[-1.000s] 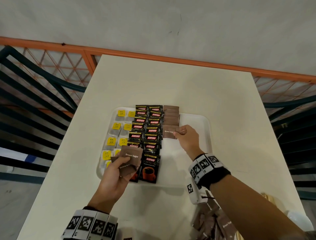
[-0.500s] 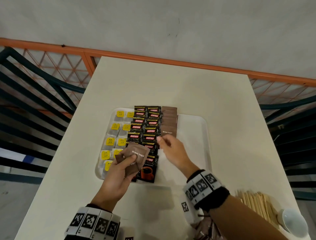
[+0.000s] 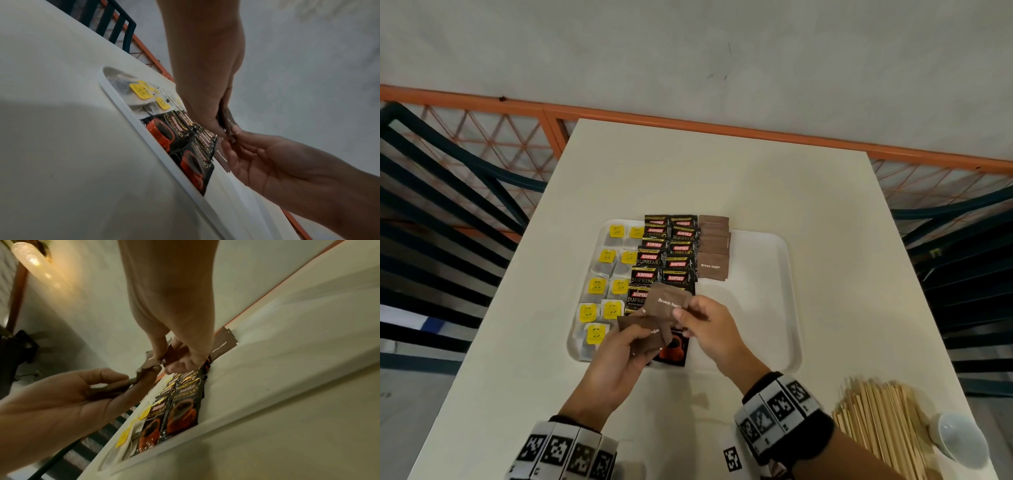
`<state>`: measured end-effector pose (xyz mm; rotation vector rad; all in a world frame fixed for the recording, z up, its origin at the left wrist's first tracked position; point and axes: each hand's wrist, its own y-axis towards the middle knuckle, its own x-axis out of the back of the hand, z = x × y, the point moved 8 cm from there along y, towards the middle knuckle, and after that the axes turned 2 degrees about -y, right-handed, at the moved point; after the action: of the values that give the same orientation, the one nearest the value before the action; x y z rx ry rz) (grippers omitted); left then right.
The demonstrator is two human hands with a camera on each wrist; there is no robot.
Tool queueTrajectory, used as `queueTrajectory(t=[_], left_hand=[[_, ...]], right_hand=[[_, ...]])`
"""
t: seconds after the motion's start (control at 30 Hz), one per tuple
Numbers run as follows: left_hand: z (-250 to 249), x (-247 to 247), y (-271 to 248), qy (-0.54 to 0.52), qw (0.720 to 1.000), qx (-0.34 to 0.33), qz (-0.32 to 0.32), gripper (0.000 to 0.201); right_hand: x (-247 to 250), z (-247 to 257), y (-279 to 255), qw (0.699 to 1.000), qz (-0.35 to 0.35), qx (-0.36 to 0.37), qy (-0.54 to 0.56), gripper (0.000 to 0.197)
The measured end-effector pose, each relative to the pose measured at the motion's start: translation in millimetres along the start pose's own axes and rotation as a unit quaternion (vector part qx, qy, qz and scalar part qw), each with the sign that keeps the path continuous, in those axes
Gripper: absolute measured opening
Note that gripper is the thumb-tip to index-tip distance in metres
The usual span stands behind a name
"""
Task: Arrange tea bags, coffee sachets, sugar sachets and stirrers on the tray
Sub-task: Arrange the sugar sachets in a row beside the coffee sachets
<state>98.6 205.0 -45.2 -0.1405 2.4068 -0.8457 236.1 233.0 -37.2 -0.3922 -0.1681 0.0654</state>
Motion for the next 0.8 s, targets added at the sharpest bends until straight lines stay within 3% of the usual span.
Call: queueTrajectory(t=[0.1,0.3,0.4,0.5,0.8], left_hand=[[0.1,0.4,0.2,0.009,1.0,0.011,0.012,0.038],[-2.2,4.1,1.4,0.014,1.0,0.008,0.01,0.039],[-0.5,6.2,3.7,0.011,1.0,0.009,0.005,0.037],[1.7,5.1,4.6,0.009,1.0,0.013,0.01,0.036],[0.8,6.8,6.7,0.005,1.0,-0.001,0.007,0.035]], right_hand=[[19.1,1.3,8.8,0.998,-0.025,-0.014,0.061,0.013],[79.0,-11.7,34.2,0.987,-0.153,-0.04,0.038,0.019],[91.4,-16.9,43.0,0.983,-0.167,-0.053,-0.046,0.007],[94.2,-18.5,49.4,0.978,-0.168,-0.05,-0.116,0.011],[94.3,-14.5,56.1,0.964,-0.207,-0.019,-0.167,0.017]])
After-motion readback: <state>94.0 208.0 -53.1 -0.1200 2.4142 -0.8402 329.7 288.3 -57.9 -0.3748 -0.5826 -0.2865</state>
